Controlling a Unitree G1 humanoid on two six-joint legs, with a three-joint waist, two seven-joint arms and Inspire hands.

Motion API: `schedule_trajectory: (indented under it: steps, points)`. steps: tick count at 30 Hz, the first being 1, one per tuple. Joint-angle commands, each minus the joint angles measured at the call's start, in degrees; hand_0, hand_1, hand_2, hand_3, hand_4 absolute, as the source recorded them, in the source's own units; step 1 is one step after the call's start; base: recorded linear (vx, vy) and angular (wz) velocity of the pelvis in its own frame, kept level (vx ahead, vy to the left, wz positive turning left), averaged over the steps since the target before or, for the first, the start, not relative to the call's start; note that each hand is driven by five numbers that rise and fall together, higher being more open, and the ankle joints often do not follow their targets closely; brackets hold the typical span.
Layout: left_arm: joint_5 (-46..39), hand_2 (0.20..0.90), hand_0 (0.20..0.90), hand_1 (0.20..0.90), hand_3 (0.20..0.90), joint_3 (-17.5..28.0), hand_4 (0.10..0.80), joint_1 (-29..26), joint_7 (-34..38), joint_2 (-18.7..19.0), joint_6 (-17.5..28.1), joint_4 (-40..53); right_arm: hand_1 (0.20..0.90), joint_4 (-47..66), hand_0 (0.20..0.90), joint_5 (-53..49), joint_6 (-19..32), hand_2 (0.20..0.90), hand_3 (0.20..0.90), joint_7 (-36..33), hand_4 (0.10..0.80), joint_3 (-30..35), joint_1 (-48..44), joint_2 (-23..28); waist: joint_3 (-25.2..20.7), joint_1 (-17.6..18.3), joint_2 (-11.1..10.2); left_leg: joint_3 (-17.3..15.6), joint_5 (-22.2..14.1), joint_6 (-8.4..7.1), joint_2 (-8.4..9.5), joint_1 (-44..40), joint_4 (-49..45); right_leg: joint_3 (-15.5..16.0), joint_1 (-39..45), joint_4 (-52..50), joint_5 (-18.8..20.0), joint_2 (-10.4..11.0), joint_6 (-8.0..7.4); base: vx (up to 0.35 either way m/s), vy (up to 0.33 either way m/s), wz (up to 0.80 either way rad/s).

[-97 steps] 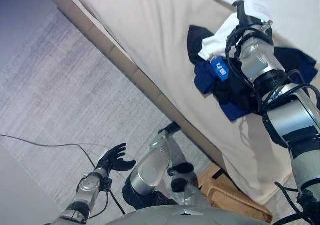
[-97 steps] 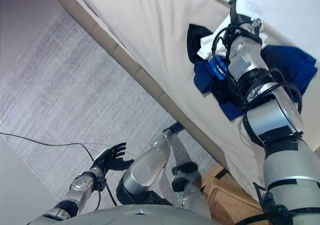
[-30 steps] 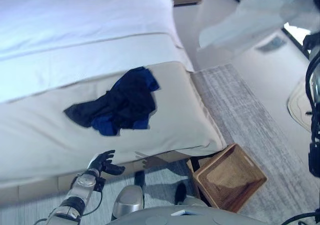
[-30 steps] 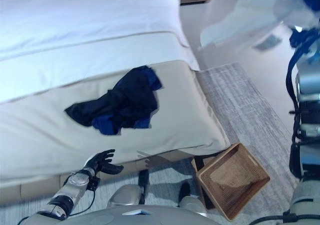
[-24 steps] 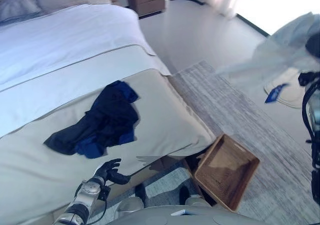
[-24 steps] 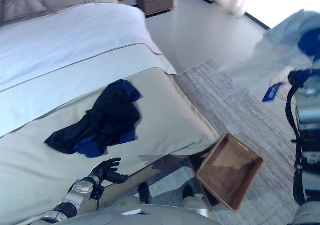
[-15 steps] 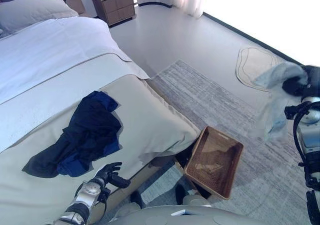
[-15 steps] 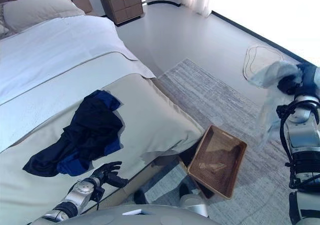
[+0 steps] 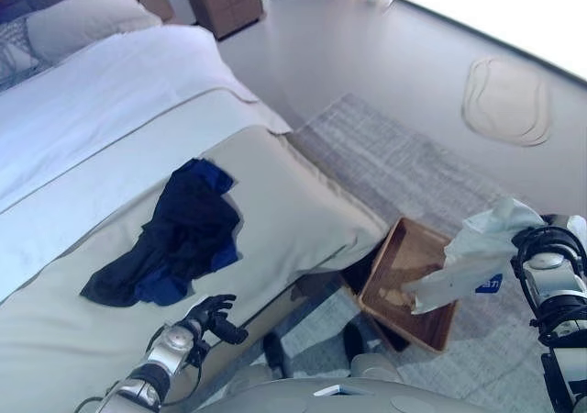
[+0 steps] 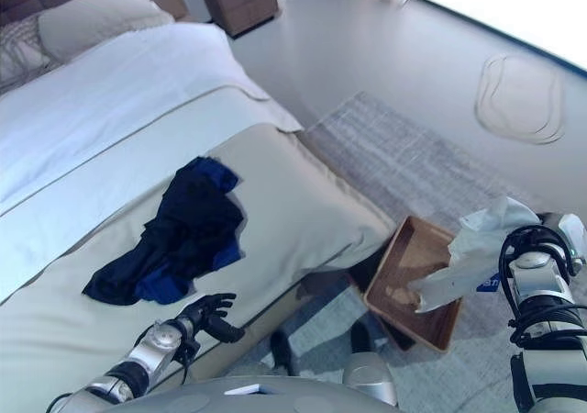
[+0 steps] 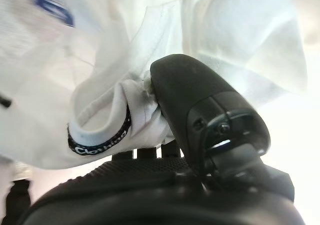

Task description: Pick up the clothes from the bed and place them into the basket

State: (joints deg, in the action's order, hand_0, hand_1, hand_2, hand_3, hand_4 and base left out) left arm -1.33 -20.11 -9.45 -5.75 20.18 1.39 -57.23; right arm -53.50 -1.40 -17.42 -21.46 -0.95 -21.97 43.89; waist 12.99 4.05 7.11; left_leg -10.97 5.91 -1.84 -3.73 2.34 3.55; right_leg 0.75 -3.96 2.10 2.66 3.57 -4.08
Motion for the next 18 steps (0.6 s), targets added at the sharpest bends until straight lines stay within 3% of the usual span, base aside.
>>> schedule_trajectory:
  steps: [1,5,7,8,13,18]
  points:
    - [-4.2,0.9,0.9,0.9,0.9,-1.7,0.8,-6.3,2.0,3.8,2.2,0.9,0.3,0.1,0.3,-0.8,3.2,0.3,0.2,-5.2,0.1,-2.5,-9.1,4.2,5.2,-0.8,-0.5,3.4,-8.7,0.77,3.0,4.8,-9.1,6.2,-5.6,-8.7,-4.6,1.7,1.7,-0.187,0.0,0.08]
    - [-6.9,0.9,0.9,0.9,0.9,-2.5,0.8,-7.3,2.4,3.4,4.7,2.3,0.3,-2.8,0.3,-1.2,3.5,0.3,0.2,-6.1,0.1,-4.0,-10.6,4.3,9.3,-0.2,3.1,5.7,-6.5,0.64,4.02,8.0,-9.0,5.5,-10.2,-12.6,-5.8,2.0,2.74,-0.139,0.0,0.07]
    - [-7.6,0.9,0.9,0.9,0.9,-2.6,0.8,-7.0,2.4,3.1,5.7,3.7,0.302,-3.2,0.302,-1.2,1.0,0.302,0.203,-4.6,0.103,-5.0,-11.7,4.7,10.6,0.0,4.6,6.4,-5.4,0.48,4.45,8.7,-8.1,5.5,-11.8,-13.8,-6.3,2.1,3.14,-0.079,0.055,0.05]
    - [-8.4,0.9,0.9,0.9,0.9,-2.7,0.8,-7.0,2.4,3.0,6.3,4.1,0.9,-4.7,0.9,-0.9,0.7,0.9,0.9,-2.2,0.8,-5.4,-12.5,4.7,11.2,-0.1,5.3,6.7,-4.7,0.36,4.59,9.0,-7.4,5.6,-12.5,-14.2,-6.6,2.0,3.35,-0.07,0.057,0.05]
    - [-9.1,0.9,0.9,0.9,0.9,-2.2,0.8,-6.3,1.5,2.8,6.4,5.2,0.9,-4.7,0.9,-0.9,2.5,0.9,0.9,-2.6,0.8,-5.8,-12.1,3.9,11.9,-0.4,6.3,7.2,-3.8,-0.06,4.9,8.4,-5.7,6.3,-12.4,-15.0,-7.6,2.1,3.87,-0.004,0.018,0.07]
    - [-9.3,0.9,0.9,0.9,0.9,-1.8,0.8,-4.6,1.0,2.0,6.4,4.5,0.9,-4.9,0.9,-0.3,4.0,0.9,0.9,-1.3,0.8,-4.5,-10.5,4.1,10.9,-0.6,5.9,6.7,-3.6,-0.5,4.67,7.0,-4.3,7.2,-10.9,-13.4,-7.3,2.3,3.64,0.031,0.046,0.14]
